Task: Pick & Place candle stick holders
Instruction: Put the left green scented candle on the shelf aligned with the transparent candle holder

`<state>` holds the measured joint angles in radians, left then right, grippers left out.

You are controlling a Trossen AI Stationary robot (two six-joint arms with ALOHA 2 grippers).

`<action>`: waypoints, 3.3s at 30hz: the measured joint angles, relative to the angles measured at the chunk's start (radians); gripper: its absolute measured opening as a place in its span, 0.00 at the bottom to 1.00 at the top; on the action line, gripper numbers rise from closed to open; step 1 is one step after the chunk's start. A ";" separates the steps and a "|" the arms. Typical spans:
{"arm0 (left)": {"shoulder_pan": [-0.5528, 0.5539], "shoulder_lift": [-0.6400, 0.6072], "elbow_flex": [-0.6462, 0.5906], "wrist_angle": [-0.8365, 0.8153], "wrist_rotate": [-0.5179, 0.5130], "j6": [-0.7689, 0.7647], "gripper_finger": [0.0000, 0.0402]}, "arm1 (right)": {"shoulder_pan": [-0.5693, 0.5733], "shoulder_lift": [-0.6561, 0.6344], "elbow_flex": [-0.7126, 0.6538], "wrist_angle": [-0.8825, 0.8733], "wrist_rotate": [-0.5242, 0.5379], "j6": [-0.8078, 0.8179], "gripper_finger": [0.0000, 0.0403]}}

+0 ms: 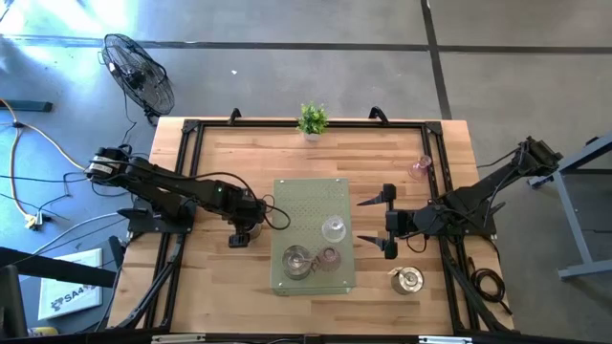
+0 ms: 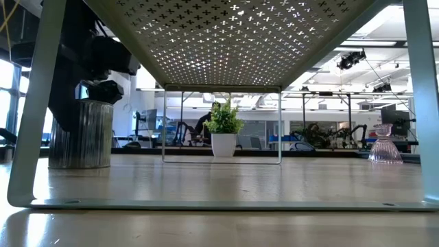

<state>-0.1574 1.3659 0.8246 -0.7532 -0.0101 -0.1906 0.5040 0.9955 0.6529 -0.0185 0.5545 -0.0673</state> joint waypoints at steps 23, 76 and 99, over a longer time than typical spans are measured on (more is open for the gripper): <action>0.000 0.000 0.000 0.021 0.017 -0.043 0.99 | 0.000 0.000 0.000 0.000 0.000 0.000 0.98; 0.000 0.011 -0.123 0.231 0.142 -0.017 0.92 | 0.000 0.000 0.000 0.000 0.041 -0.006 0.98; -0.001 0.008 -0.172 0.254 0.027 0.052 0.92 | 0.000 0.000 0.000 0.024 0.049 0.193 0.98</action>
<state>-0.1581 1.3743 0.6522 -0.4987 0.0171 -0.1386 0.5038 0.9955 0.6529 0.0060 0.6037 0.1260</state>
